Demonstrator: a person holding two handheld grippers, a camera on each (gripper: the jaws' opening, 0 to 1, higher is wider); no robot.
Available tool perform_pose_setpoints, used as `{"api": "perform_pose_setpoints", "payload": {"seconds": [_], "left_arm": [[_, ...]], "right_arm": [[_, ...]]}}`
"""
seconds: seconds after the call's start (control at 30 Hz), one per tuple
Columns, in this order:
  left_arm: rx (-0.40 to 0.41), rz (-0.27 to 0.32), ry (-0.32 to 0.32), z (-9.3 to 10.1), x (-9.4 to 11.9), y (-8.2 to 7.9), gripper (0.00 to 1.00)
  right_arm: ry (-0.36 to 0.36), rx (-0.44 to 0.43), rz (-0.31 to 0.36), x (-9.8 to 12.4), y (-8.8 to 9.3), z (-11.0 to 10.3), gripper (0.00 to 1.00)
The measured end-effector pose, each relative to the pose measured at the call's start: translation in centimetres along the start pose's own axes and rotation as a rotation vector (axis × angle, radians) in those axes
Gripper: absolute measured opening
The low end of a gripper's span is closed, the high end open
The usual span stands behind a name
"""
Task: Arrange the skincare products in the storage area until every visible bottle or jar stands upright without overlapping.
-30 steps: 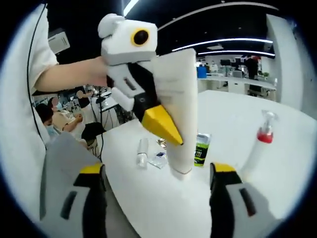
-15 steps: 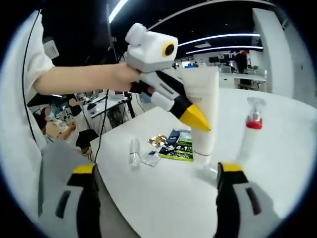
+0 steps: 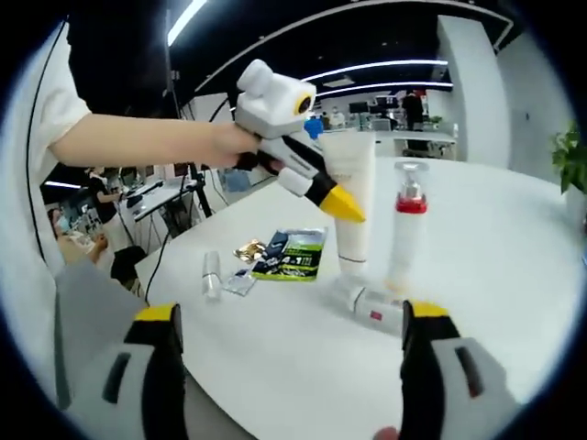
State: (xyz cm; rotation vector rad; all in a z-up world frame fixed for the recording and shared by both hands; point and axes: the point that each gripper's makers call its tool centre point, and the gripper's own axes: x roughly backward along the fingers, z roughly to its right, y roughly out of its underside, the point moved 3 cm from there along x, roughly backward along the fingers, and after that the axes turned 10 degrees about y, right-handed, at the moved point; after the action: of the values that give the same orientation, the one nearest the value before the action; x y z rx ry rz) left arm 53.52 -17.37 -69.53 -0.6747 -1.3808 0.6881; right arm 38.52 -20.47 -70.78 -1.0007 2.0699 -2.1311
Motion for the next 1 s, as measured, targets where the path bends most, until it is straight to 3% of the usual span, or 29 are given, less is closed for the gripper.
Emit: {"api": "perform_pose_setpoints", "payload": {"seconds": [0.4,1.0], "left_arm": [[-0.006,-0.001,0.008,-1.5,-1.1,0.4,0.14],[0.019,0.020,0.008,-2.5,-1.3,0.3,0.15]], "right_arm": [[0.069,-0.038,0.022,0.7,0.1,1.1,1.00],[0.075,-0.047,0.000,0.5,0.6,1.1,1.00]]}}
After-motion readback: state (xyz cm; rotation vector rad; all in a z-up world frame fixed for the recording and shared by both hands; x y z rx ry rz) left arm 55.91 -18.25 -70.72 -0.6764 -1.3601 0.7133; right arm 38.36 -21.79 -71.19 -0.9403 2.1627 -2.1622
